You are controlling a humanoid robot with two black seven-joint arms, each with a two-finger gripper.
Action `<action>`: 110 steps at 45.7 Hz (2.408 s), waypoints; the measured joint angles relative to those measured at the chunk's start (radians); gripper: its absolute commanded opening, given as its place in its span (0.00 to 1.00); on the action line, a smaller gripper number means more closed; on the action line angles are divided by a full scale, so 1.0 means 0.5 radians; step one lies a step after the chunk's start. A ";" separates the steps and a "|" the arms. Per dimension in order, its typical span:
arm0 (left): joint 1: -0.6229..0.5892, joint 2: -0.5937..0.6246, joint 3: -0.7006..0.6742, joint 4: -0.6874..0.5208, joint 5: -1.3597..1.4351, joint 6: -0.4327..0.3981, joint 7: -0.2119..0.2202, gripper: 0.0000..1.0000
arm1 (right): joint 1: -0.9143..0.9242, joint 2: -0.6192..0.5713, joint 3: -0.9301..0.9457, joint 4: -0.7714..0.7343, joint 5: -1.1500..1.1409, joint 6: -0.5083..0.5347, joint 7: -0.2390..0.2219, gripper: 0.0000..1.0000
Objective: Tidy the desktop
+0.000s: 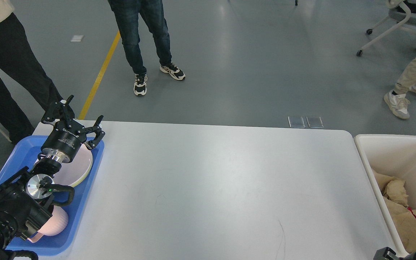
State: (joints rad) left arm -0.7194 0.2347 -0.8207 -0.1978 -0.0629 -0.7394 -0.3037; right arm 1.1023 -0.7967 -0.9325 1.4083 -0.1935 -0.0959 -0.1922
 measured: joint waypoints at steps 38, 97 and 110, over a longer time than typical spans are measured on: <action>0.000 0.000 0.000 0.000 0.000 0.000 0.000 1.00 | -0.052 0.089 0.061 -0.107 -0.044 -0.089 0.079 0.00; 0.000 0.000 0.000 0.000 0.000 0.000 0.000 1.00 | 1.883 -0.163 -0.847 -0.983 -1.009 1.200 -0.072 0.00; 0.000 0.000 0.001 0.001 0.000 0.000 0.000 1.00 | 0.055 0.166 0.032 -2.002 -0.568 0.239 0.200 0.00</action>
State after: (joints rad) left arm -0.7194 0.2347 -0.8204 -0.1971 -0.0629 -0.7393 -0.3037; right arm 1.1299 -0.7138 -0.9167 0.4073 -0.4775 0.0238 -0.0920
